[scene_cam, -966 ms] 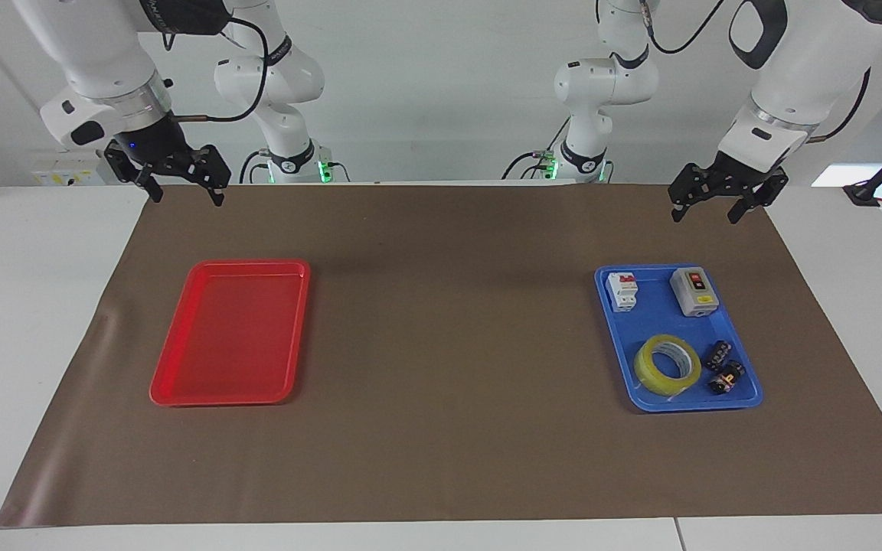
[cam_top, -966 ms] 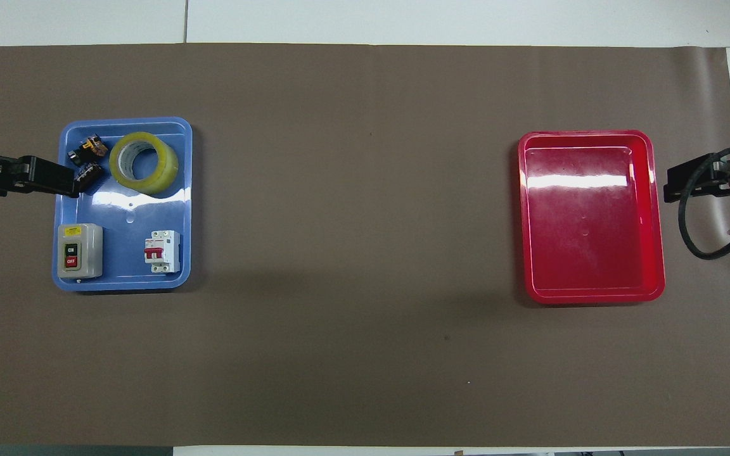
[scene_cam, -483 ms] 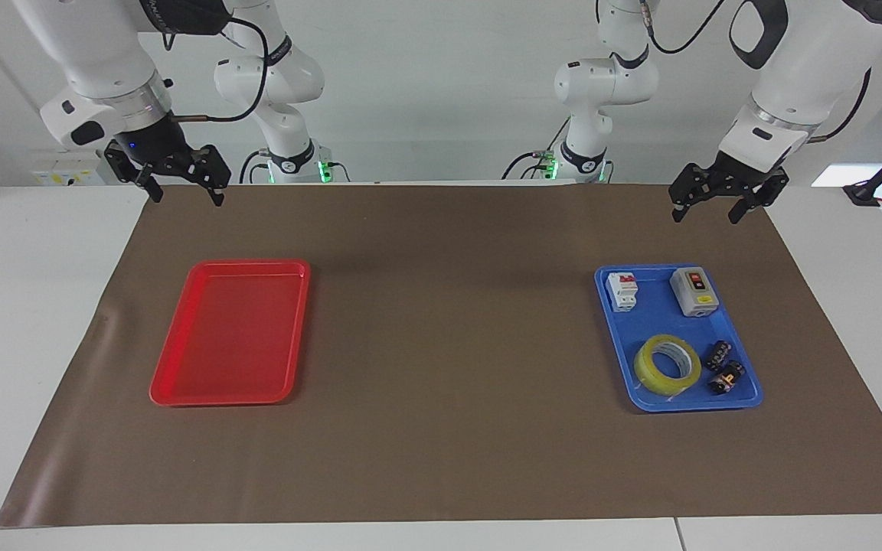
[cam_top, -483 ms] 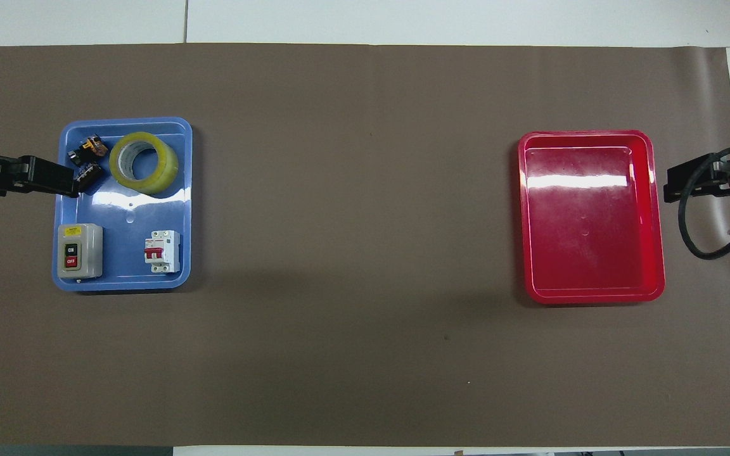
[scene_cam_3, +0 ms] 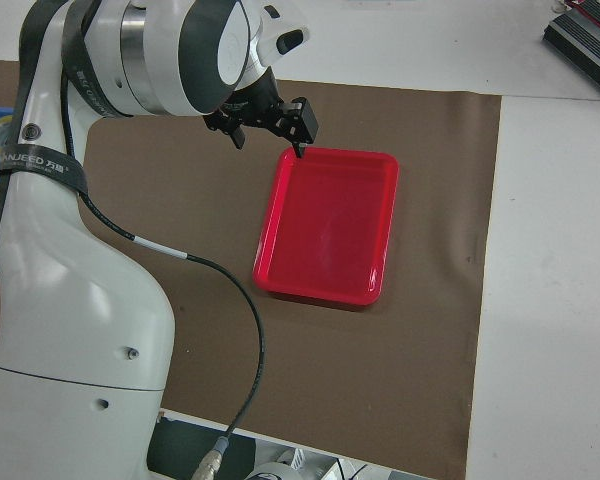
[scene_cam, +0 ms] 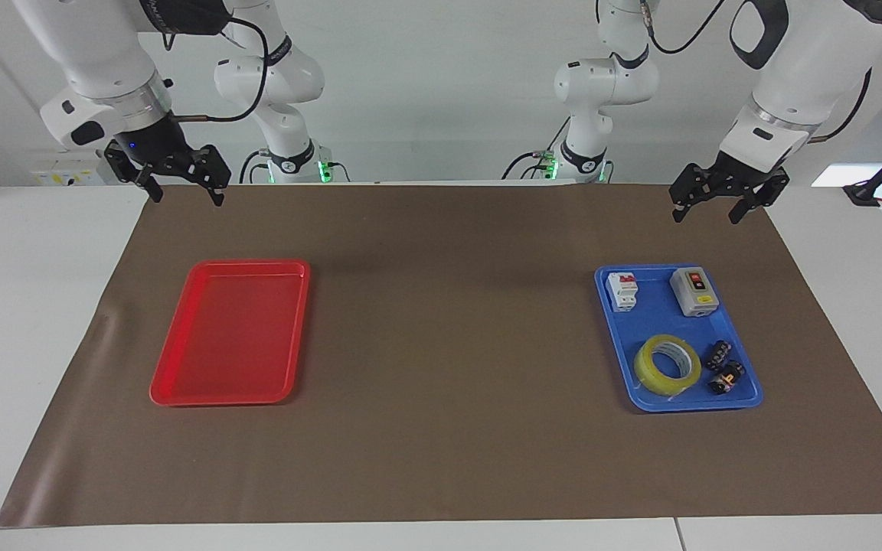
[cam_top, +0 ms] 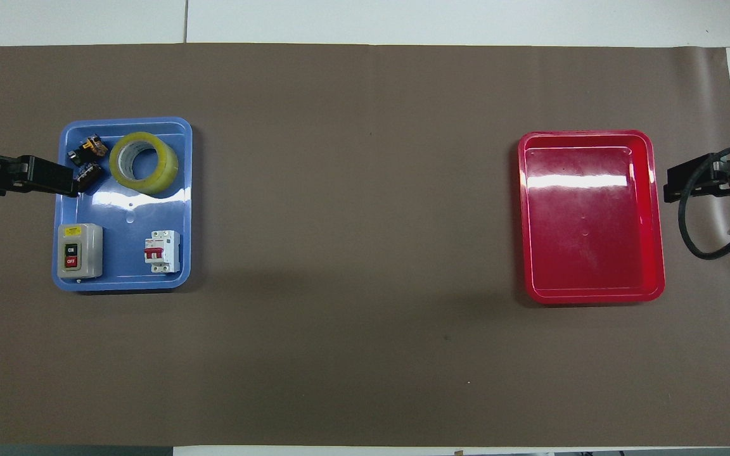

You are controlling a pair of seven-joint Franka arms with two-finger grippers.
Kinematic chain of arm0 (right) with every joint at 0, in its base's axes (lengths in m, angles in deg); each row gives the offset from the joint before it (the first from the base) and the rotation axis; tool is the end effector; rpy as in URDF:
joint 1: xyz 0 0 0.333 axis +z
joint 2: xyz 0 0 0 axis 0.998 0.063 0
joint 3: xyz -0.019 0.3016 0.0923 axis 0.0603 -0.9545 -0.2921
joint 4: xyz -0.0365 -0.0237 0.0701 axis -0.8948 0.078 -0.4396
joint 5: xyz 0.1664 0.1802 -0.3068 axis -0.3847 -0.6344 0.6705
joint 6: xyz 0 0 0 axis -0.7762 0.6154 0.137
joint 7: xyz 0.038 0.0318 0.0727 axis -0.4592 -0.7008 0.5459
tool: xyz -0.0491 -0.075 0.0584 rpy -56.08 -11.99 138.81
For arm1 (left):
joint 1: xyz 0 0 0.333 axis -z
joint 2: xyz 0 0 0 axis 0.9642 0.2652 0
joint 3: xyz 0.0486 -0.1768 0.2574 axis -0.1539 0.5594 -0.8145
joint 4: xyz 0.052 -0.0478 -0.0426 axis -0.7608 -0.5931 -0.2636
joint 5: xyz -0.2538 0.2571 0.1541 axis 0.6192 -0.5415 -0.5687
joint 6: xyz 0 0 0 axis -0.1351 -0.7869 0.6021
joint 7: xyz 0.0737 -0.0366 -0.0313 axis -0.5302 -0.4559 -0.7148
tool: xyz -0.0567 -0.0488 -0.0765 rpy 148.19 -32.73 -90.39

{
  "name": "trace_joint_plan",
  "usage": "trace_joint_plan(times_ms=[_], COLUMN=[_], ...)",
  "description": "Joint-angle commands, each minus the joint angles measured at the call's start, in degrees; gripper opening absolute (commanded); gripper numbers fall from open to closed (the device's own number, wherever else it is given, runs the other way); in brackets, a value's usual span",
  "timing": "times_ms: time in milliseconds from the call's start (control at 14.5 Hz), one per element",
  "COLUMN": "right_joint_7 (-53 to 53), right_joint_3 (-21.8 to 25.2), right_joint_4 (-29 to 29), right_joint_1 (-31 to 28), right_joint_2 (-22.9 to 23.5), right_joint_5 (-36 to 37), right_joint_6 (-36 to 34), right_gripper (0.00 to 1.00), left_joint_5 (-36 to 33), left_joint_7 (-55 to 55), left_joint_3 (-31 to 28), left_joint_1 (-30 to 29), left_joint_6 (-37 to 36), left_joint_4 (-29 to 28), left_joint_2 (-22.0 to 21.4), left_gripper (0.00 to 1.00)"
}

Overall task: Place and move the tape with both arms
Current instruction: 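Reach the left gripper down to the yellow tape roll in the blue tray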

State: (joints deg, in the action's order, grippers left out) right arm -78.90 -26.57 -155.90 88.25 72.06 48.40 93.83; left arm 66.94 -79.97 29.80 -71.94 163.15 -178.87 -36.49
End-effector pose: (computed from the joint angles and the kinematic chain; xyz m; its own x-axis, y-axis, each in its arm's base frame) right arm 0.5398 0.0071 0.6370 0.9946 -0.0910 -0.0494 -0.0896 -0.9955 0.0301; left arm 0.5493 -0.0549 0.6163 0.9932 -0.1160 0.0100 -0.1162 -0.9930 0.0198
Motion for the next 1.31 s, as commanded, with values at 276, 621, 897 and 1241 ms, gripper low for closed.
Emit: trace_joint_plan(times_ms=[276,621,897,1241], right_joint_7=[-0.9,-0.9,-0.9,-0.9], right_joint_3=[-0.4,-0.4,-0.3,-0.3], right_joint_4=[0.9,0.9,0.9,0.9], right_joint_1=[-0.5,-0.5,-0.5,-0.5], right_joint_2=[0.5,0.5,0.5,0.5], right_joint_5=[-0.2,-0.2,-0.2,-0.2], right_joint_6=[-0.8,-0.8,-0.8,-0.8], right_gripper=[1.0,1.0,1.0,1.0], left_joint_5=[-1.1,-1.1,-1.1,-1.2], left_joint_7=[1.0,1.1,1.0,1.2], left_joint_3=[-0.2,-0.2,-0.6,-0.6], left_joint_1=[-0.1,0.0,-0.5,-3.6], left_joint_6=[1.3,8.7,15.5,23.4], left_joint_4=[-1.7,-1.4,-1.4,-1.5], left_joint_2=[-1.2,4.4,11.4,18.8], left_gripper=[1.0,1.0,1.0,1.0])
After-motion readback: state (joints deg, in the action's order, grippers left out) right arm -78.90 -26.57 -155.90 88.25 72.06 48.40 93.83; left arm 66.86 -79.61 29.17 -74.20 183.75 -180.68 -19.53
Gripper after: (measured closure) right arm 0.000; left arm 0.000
